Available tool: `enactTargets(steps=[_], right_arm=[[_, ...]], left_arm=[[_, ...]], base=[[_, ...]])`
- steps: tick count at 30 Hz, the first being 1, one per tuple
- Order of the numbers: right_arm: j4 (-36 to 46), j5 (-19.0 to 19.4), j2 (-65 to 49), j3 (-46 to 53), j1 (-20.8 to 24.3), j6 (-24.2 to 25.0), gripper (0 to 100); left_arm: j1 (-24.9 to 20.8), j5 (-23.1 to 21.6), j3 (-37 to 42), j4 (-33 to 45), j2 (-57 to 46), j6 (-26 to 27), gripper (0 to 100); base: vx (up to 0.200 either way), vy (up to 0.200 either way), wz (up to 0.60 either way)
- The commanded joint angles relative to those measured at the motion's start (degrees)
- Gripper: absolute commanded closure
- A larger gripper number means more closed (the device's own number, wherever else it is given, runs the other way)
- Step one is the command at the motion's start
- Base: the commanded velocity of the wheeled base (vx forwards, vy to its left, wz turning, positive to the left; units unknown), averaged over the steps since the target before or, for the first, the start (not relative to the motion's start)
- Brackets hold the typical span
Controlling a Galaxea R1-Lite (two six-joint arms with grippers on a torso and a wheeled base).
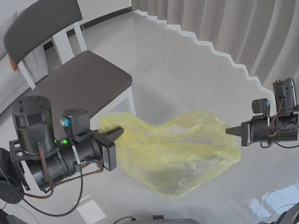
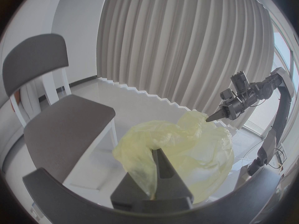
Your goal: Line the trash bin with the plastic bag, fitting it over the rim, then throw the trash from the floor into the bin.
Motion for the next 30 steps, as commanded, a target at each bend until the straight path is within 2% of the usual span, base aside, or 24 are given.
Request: enactTargets(steps=[1,8,16,22,30], right_arm=[[-1.01,-0.05,2.49,3.08,-0.54,-0.17,100],[-5.84,0.30,4.60,6.95,-0.54,0.01,100],[-13.49,0.83,11.81,10.11,-0.63,0.27,100],[-18.58,2.76,17.69,11.25,-2.38,0.10,100],[-24.56,2.85,26.13,12.13,-5.72,-0.17,100]], left_arm=[[-2.14,-0.25,4.29,-4.77,6.84,-2.48,100],[-4.60,0.10,5.52,-12.15,14.66,-6.17,100],[-3.19,-0.33,6.49,-19.89,23.98,-8.54,100],[-2.93,-0.33,8.86,-29.56,31.45,-8.72,100],[-0.20,-0.69,11.76,-42.21,42.35,-8.63,100]], base=[[0.000,0.000,0.00],[0.000,0.000,0.00],[0.000,0.000,0.00],[0.000,0.000,0.00],[0.000,0.000,0.00]])
